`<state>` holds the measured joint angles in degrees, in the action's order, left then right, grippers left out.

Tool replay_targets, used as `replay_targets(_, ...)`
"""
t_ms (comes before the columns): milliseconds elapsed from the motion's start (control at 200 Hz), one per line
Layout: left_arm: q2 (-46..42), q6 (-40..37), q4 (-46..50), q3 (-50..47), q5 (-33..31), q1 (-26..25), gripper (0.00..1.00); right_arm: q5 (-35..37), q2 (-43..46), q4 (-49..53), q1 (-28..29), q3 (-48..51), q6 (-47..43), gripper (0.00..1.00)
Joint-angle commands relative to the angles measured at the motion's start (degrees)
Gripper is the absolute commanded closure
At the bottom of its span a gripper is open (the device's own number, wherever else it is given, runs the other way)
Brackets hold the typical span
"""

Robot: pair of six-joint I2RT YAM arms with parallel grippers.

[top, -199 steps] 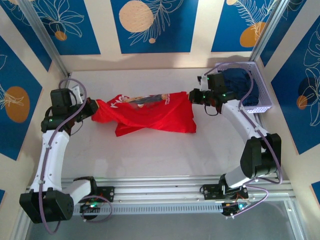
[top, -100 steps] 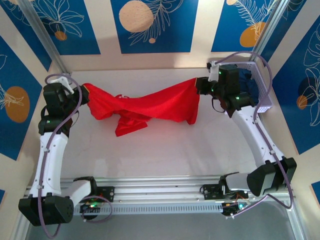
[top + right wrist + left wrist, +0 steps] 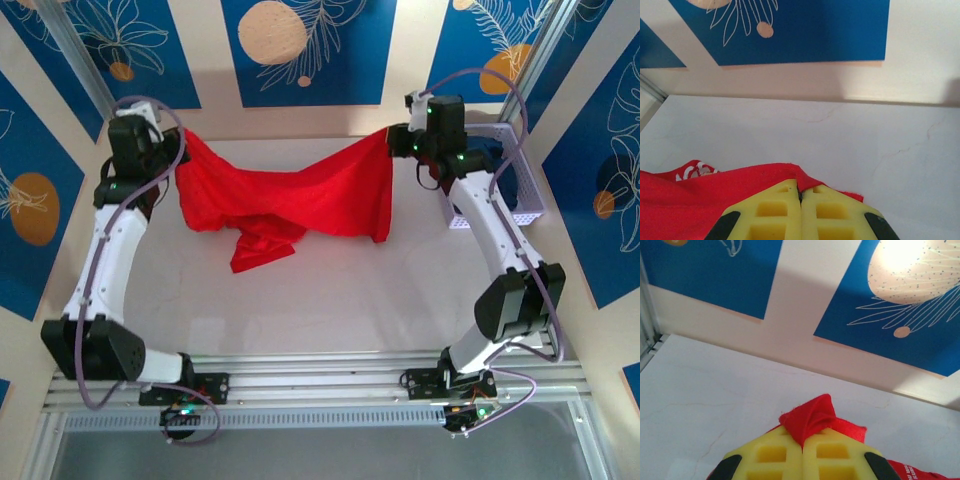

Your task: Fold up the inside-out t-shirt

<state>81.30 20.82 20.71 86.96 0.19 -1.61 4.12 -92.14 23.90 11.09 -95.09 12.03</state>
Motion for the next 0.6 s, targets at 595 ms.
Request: replay_targets(595, -6.7, -13.3, 21.4, 42.5, -9.9, -0.7, 1.00, 2.1, 29.6, 3.4, -2.8, -7.4, -3.9, 1.00)
